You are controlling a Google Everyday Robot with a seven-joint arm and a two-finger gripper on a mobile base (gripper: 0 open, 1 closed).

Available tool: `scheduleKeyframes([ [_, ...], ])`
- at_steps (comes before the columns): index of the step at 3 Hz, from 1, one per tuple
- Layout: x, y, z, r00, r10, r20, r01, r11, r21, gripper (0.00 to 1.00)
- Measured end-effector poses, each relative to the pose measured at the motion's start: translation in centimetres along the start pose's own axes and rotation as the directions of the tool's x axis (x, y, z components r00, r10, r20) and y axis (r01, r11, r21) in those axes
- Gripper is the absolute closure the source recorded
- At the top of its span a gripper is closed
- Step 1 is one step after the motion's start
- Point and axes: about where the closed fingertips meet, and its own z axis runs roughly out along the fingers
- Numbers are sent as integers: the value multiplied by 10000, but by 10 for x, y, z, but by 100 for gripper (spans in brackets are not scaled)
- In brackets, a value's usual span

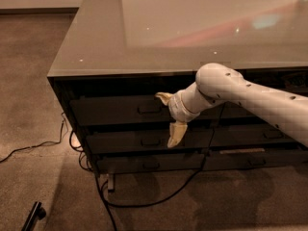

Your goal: Open top drawer

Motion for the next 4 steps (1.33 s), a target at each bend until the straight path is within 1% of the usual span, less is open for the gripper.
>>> scheduleKeyframes([
  [1,9,-6,10,9999,97,35,-96,9999,-88,0],
  [2,30,-17,12,9991,393,-133,-392,9992,64,0],
  [3,55,-22,9,9960,754,-487,-748,9971,137,0],
  [4,75,-17,11,9905,1067,-870,-1074,9942,-31,0],
])
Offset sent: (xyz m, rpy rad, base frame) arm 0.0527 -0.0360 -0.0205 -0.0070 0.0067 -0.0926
